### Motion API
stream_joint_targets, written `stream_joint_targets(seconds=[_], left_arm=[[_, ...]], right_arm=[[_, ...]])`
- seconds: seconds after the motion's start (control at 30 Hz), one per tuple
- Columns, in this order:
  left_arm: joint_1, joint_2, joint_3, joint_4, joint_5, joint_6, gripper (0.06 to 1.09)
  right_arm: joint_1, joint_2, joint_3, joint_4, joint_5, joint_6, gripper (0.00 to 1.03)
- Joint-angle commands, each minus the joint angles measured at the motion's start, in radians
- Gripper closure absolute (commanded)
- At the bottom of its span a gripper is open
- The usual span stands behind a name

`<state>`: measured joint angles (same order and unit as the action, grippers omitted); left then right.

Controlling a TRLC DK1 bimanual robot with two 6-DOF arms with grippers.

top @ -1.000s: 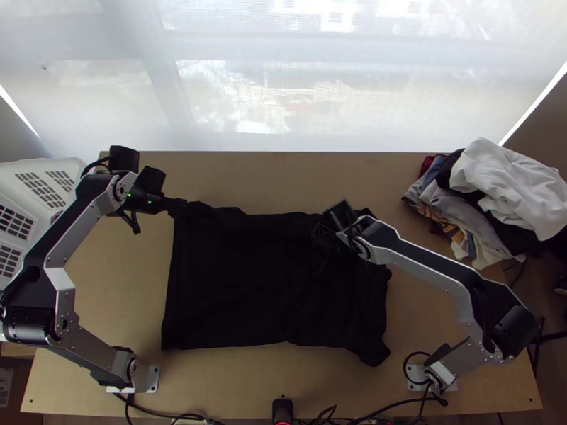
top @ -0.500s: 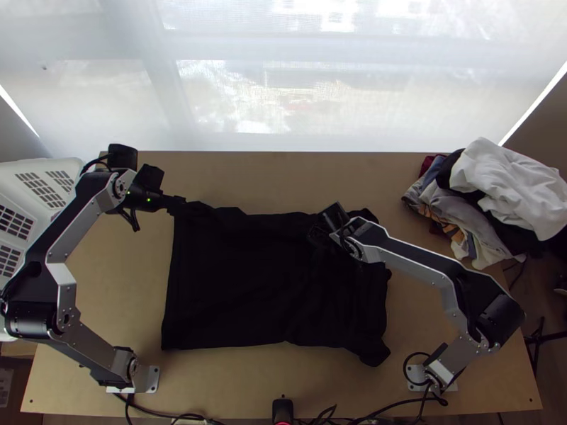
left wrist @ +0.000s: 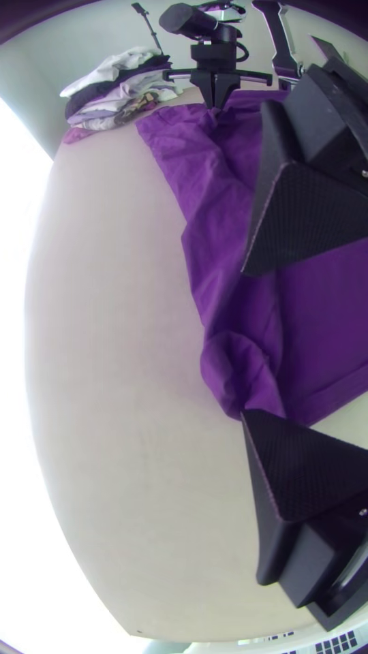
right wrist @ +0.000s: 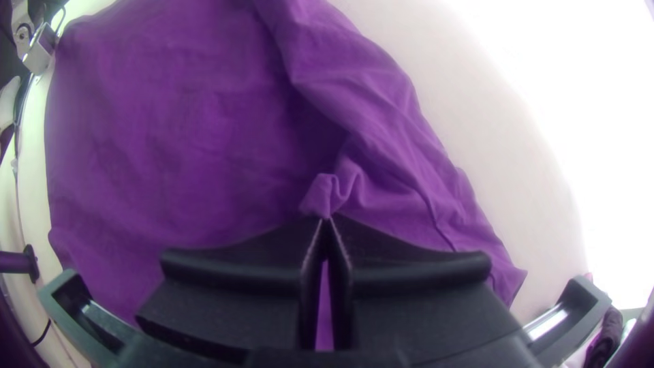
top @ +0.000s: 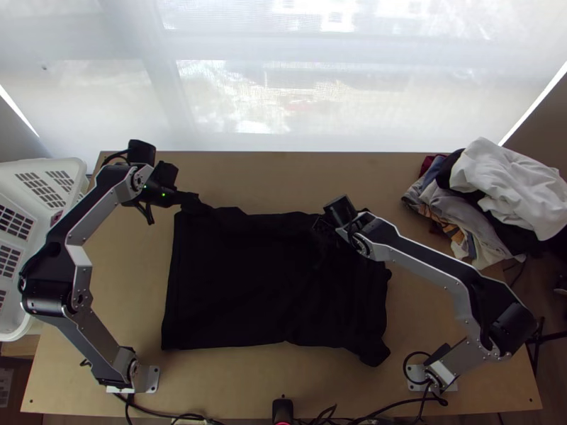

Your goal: Fold the t-shirt

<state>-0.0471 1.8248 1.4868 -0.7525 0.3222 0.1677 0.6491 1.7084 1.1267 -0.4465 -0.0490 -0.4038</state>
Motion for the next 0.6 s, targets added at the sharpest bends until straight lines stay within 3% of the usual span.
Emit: stream_joint_targets(seconds=[0.0,0.57], left_arm=[[-0.066,0.073,0.059,-0.004,-0.002,-0.022,0.14],[-0.063,0.172,0.098,-0.031,-0.026,-0.023,0.14]], right_arm=[[-0.006,-0.026,-0.001,-0.009,0.0,0.002,1.0],[-0.023,-0.041,-0.001,-0.018,0.0,-0.003,1.0]])
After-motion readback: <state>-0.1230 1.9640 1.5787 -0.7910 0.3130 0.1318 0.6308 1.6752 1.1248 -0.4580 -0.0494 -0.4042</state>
